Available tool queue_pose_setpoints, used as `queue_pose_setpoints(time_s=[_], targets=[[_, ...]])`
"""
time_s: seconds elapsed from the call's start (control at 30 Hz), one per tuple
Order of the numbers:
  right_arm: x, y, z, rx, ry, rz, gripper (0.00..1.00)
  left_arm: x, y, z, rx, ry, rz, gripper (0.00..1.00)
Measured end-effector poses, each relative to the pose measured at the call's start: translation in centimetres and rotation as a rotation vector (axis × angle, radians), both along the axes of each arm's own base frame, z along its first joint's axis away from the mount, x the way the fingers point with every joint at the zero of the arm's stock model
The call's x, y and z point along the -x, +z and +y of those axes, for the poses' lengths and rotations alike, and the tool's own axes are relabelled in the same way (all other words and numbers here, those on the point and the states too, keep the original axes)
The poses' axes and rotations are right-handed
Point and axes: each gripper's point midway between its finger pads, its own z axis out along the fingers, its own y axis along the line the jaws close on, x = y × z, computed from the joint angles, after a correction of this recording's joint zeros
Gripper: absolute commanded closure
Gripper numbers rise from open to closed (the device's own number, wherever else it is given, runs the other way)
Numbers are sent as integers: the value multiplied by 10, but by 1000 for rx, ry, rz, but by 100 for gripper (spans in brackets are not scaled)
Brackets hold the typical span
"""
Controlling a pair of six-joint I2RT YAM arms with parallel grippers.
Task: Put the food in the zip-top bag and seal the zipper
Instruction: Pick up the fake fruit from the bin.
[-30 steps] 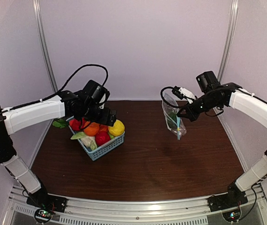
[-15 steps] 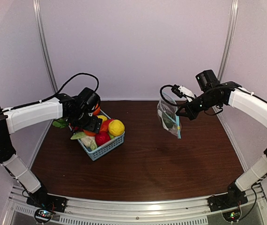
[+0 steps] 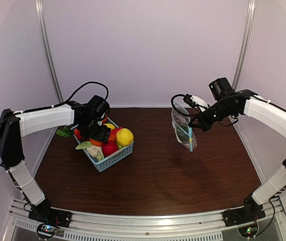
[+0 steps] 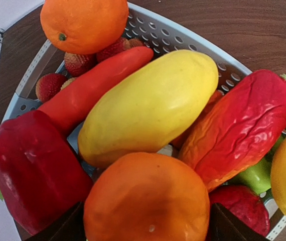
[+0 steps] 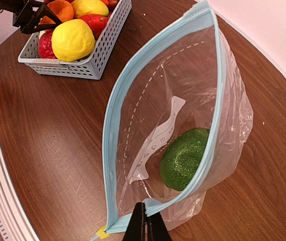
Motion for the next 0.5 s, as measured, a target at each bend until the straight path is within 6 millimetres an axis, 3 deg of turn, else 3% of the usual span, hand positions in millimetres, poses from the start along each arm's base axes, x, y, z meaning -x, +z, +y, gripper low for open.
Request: queue_pose_setpoints(time_s=[0.33, 0.5], targets=[[1, -3, 0, 0, -3, 9, 100, -2, 1, -3, 10, -9, 2, 30], [1, -3, 0, -1, -3, 8, 100, -4, 27, -5, 43, -14, -40, 31]])
